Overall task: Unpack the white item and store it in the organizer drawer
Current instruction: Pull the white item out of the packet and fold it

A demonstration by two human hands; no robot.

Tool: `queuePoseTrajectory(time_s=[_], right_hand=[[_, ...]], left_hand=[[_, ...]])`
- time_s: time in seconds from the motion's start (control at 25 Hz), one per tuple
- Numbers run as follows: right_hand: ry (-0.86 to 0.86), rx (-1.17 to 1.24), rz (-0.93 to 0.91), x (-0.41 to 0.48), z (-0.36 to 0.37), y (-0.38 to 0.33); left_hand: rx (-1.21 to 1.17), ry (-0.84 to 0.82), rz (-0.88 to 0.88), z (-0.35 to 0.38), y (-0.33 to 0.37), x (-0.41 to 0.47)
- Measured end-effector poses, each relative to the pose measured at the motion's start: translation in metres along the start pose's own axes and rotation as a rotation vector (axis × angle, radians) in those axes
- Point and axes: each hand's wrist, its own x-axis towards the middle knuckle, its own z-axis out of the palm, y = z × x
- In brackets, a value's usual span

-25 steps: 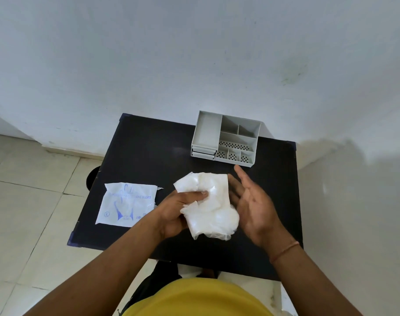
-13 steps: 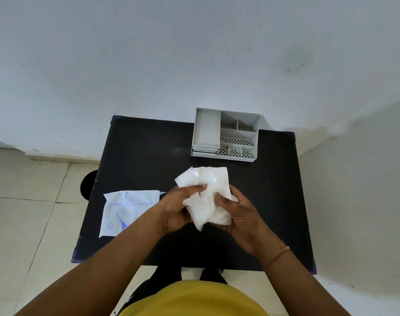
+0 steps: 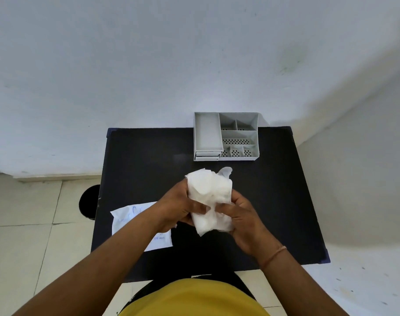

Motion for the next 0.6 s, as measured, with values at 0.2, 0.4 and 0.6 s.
queuePoseTrajectory(time_s=[0.2,0.4,0.6], right_hand=[[-0.071,0.418,0.084,-0.002,-0.005,-0.007],[-0.114,0.622,0.230,0.013,-0.020,0.000],[-0.173,0.481,0.236,0.017,-0.014,-0.020]], left_hand=[[-0.014,-0.018,0.013,-0.012,0.002,0.004],[-0.020,-0.071,0.022,-0.009,-0.002,0.011],[0.031,-0.115,0.029,0.005,-0.009,0.016]])
